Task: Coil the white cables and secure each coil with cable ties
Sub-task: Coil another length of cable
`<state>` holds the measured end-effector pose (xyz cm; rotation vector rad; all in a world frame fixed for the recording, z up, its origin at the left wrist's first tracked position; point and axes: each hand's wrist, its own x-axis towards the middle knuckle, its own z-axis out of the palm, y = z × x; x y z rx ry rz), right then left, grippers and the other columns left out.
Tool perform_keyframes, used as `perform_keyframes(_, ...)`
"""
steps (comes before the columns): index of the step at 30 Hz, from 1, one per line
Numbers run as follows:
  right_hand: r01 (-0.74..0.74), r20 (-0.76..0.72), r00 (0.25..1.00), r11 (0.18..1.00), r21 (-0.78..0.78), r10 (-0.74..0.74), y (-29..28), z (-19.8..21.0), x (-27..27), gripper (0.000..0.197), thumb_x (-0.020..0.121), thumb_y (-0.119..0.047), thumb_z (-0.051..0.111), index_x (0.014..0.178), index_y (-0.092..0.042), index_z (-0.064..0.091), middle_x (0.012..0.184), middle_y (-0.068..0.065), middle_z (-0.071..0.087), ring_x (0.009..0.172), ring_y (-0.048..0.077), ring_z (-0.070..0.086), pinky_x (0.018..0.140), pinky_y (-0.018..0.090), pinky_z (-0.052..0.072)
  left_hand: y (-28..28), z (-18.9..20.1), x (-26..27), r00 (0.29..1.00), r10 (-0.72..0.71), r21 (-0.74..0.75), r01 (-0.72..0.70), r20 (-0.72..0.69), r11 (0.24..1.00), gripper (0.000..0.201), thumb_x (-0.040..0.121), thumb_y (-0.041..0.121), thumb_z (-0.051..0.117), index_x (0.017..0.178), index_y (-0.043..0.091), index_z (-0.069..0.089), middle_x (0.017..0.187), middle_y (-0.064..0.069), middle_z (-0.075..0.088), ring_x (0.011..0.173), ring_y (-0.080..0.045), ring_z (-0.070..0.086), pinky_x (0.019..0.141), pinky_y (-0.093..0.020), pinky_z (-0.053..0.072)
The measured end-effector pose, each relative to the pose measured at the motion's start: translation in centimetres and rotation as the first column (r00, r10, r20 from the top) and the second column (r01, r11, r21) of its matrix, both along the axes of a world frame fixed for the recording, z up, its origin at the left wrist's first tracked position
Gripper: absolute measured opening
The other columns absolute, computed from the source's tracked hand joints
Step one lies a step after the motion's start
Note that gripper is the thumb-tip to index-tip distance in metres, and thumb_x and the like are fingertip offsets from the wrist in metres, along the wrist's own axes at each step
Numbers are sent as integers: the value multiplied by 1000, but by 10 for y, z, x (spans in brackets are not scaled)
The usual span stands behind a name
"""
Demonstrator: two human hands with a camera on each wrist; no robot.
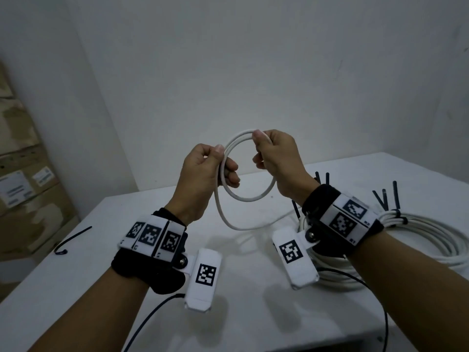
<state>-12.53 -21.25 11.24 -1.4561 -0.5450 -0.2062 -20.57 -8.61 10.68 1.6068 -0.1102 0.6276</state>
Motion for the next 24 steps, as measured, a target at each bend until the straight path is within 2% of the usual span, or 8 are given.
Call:
perform_keyframes(7,-2,-42,999,999,40,4,9,-1,-5,26,96,-32,51,88,-8,55,75,5,54,62,9,54,62,23,44,5,3,6,1000,24,-64,-25,-14,998,22,102,16,43,95,6,61,56,4,44,48,-10,38,47,-21,36)
perform_keyframes(9,9,-30,1000,1000,4,-9,8,-6,-6,29,95,-39,50,99,-10,52,83,-1,54,69,8,51,60,15,42,8,11,8,999,43,-135,-42,3,990,22,102,14,42,92,5,60,54,6,43,46,-8,35,46,-20,32)
perform_keyframes(12,18,-112,993,991,-133,-33,1,-21,-11,36,93,-54,44,100,-19,46,85,-1,58,68,12,55,57,22,42,15,25,9,997,50,-275,-30,64,961,22,103,13,39,91,5,55,51,6,42,44,-6,34,43,-19,31)
perform_keyframes(16,-442,-538,810,846,-297,235,-1,-51,-38,59,92,-64,31,119,-12,36,81,19,67,49,22,63,42,24,48,19,30,6,995,21,-382,18,99,924,20,103,16,39,91,7,53,53,6,43,44,-6,36,43,-19,33)
perform_keyframes(18,-575,-724,603,811,-103,336,9,-64,-45,61,91,-63,36,131,-18,29,102,30,62,63,32,68,48,33,55,18,28,3,995,18,-407,23,98,913,19,103,16,40,91,8,52,53,6,44,44,-6,37,43,-19,34)
perform_keyframes(20,-441,-792,420,862,249,443,25,-73,-40,49,96,-45,47,128,-11,31,120,36,50,91,43,66,62,46,55,18,25,-1,995,30,-424,11,91,906,18,102,15,41,89,8,52,54,6,43,44,-6,37,43,-18,34)
perform_keyframes(22,-140,-745,382,831,538,547,39,-73,-29,29,101,-18,39,123,2,39,124,35,46,118,44,52,76,48,49,22,21,-6,995,61,-429,-24,74,903,18,102,14,42,88,9,52,54,5,43,44,-6,37,42,-19,33)
perform_keyframes(24,84,-695,458,751,655,555,44,-63,-16,20,100,-5,25,101,3,43,99,25,49,108,40,56,81,46,46,31,17,-12,993,107,-423,-73,56,903,17,102,14,43,88,9,51,53,5,43,44,-6,37,41,-19,32)
